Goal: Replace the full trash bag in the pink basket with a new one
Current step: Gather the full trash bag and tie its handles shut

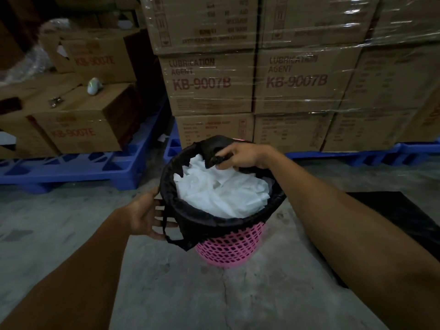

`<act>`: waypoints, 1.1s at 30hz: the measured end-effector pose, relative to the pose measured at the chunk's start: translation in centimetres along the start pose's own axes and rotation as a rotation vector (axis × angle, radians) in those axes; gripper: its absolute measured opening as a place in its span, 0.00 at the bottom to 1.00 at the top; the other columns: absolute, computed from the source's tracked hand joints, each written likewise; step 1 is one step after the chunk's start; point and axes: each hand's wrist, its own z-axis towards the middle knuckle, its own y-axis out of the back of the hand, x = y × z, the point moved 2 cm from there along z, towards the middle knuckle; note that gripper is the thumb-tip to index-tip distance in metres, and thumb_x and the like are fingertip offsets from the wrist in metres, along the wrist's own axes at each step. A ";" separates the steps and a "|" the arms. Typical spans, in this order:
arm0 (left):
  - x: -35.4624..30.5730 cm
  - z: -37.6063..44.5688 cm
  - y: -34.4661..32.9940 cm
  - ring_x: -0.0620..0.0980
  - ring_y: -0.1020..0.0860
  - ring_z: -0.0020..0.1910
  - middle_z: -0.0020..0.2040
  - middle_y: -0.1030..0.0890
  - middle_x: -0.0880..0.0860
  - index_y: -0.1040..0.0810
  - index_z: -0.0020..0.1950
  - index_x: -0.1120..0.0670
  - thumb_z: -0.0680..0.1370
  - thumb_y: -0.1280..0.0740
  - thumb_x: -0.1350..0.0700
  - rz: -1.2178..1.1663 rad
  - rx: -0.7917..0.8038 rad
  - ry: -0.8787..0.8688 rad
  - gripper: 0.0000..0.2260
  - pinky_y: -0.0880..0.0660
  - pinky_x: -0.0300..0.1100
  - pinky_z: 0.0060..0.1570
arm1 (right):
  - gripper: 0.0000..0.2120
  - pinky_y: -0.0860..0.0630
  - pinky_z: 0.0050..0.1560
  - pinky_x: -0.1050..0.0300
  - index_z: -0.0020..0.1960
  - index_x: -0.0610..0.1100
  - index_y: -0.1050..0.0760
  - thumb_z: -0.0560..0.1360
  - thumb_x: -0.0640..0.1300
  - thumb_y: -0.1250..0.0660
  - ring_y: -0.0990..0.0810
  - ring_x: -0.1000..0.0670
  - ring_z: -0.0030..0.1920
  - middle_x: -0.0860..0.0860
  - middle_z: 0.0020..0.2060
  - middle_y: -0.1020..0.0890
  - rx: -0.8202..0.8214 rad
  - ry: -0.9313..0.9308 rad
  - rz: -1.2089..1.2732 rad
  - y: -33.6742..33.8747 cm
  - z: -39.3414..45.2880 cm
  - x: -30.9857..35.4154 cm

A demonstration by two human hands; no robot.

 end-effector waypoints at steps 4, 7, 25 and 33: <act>0.5 -1.4 0.7 0.65 0.23 0.61 0.62 0.21 0.64 0.24 0.62 0.55 0.77 0.43 0.33 -0.038 0.077 0.001 0.28 0.26 0.69 0.54 | 0.10 0.27 0.35 0.65 0.55 0.46 0.18 0.75 0.45 0.31 0.22 0.58 0.33 0.57 0.34 0.16 -0.158 0.120 0.181 0.5 -0.8 2.0; 0.4 -3.2 0.6 0.59 0.17 0.49 0.49 0.18 0.60 0.22 0.54 0.58 0.78 0.33 0.50 -0.010 0.049 -0.064 0.12 0.22 0.64 0.51 | 0.08 0.22 0.38 0.60 0.51 0.43 0.17 0.75 0.45 0.30 0.18 0.59 0.34 0.56 0.34 0.15 -0.339 0.157 0.099 1.8 -0.7 3.2; -14.0 -13.9 -11.7 0.57 0.17 0.50 0.53 0.17 0.60 0.25 0.58 0.58 0.79 0.41 0.59 0.056 -0.193 -0.652 0.10 0.19 0.50 0.49 | 0.17 0.43 0.25 0.63 0.51 0.41 0.20 0.70 0.52 0.26 0.37 0.56 0.25 0.42 0.43 0.29 0.055 0.116 0.406 -1.2 -2.2 6.5; -14.6 -12.9 -10.8 0.44 0.22 0.39 0.46 0.21 0.50 0.31 0.64 0.52 0.77 0.35 0.59 0.117 -0.316 -1.019 0.16 0.23 0.36 0.34 | 0.05 0.43 0.24 0.63 0.44 0.45 0.27 0.78 0.43 0.38 0.40 0.57 0.23 0.53 0.27 0.36 -0.235 0.104 0.710 2.6 -2.2 8.5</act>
